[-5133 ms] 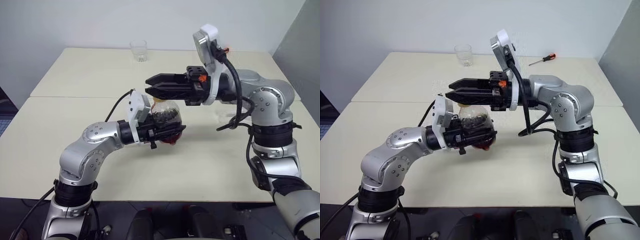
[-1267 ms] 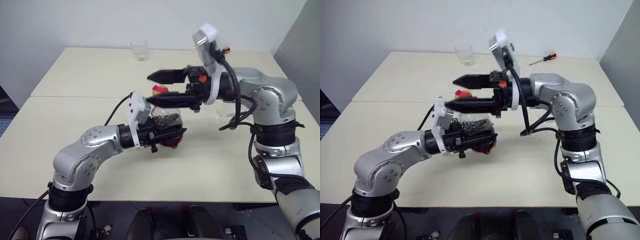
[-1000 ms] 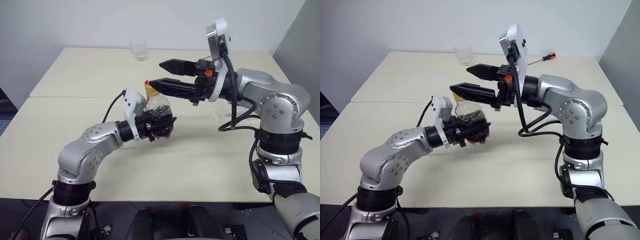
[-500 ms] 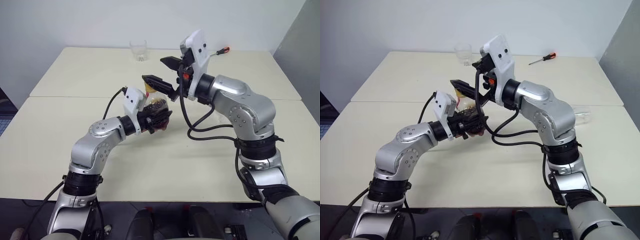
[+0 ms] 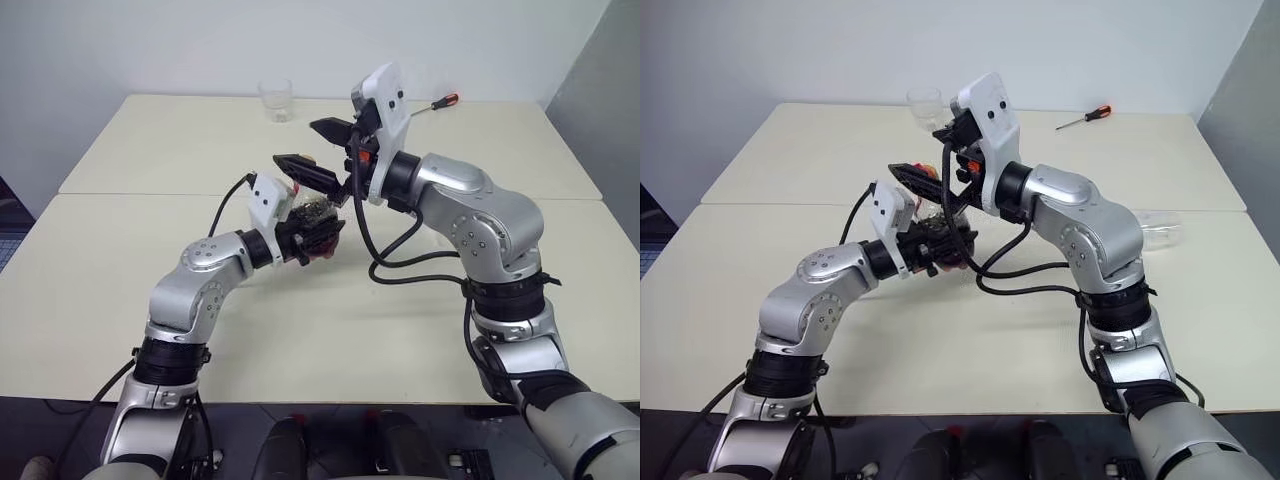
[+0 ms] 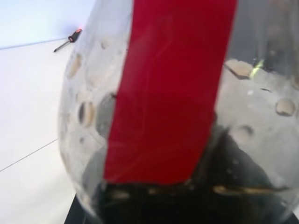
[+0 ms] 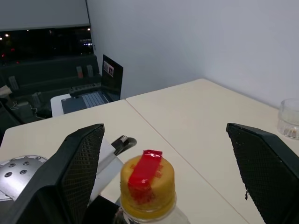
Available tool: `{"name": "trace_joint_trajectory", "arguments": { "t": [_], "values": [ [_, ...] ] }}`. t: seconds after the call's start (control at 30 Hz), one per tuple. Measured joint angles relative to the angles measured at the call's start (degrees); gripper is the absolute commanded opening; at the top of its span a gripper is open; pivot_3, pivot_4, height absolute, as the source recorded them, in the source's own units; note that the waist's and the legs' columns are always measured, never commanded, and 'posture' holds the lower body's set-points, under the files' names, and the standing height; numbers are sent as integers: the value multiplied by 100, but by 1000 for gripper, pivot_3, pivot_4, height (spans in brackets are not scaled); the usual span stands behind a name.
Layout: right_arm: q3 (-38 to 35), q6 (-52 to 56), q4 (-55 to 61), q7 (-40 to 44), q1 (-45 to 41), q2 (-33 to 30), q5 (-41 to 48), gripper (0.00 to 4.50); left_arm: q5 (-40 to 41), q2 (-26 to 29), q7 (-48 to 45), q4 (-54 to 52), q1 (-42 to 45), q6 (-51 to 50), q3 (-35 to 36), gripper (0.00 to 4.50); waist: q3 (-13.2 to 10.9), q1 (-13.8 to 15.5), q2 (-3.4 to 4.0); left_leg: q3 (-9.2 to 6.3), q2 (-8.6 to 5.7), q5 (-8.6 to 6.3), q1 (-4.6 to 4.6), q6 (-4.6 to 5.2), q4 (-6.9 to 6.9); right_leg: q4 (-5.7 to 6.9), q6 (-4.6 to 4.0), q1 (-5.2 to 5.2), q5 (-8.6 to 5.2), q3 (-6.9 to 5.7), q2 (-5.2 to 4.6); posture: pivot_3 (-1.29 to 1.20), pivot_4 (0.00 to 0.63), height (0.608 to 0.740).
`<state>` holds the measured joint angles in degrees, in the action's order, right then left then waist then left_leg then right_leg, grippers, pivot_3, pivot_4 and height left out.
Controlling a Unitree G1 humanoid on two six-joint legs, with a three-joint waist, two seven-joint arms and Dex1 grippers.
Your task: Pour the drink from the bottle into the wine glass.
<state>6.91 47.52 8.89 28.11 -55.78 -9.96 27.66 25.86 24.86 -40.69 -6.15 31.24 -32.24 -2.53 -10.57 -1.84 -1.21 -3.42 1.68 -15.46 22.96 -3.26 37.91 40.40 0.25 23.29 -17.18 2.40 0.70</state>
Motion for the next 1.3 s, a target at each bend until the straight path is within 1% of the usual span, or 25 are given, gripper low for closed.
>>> {"name": "trace_joint_trajectory", "arguments": {
  "t": [0.33, 0.47, 0.7, 0.83, 1.03, 1.3],
  "values": [
    [126, -317, -287, -71, 0, 155, -353, 4463, -33, -60, -14, -3, 70, 19, -11, 1995, 0, -1, 0, 0, 0, 0, 0, 0, 1, 1, 0, 0, 0, 1, 0, 0, 150, 740],
    [124, -464, -556, -64, 0, 134, -511, 4463, -32, -66, -5, -12, 47, 13, -36, 1995, 0, -1, 0, 2, 0, 0, 0, 0, 1, 1, 0, 0, 0, 2, 0, 0, 150, 740],
    [126, -546, -482, 69, 119, 45, -610, 4463, -31, -114, 8, -41, -5, -17, -61, 1995, 0, -1, 0, 2, 1, 0, 0, 0, 0, -1, 0, 0, 0, 2, -1, 0, 150, 740],
    [120, -508, -224, 179, 303, -138, -599, 4463, -23, -116, 18, -112, -87, -105, -61, 1995, 0, 0, 0, 1, 1, 0, 0, 0, 0, -1, 0, 0, 0, 2, -1, 0, 150, 740],
    [-11, -259, 227, 337, 552, -599, -370, 4463, -17, -106, 17, -238, -190, -232, -61, 1995, 0, 1, 0, 0, 0, 0, 0, 0, 1, 0, 0, 0, 0, 2, -1, 0, 150, 740],
    [-263, 161, 438, 387, 586, -1020, -36, 4463, -15, -75, 12, -251, -195, -246, -27, 1995, 0, 0, 0, 0, -1, 0, 0, 0, 1, 0, 0, 0, 0, 1, 0, 0, 150, 740]
  ]
}}
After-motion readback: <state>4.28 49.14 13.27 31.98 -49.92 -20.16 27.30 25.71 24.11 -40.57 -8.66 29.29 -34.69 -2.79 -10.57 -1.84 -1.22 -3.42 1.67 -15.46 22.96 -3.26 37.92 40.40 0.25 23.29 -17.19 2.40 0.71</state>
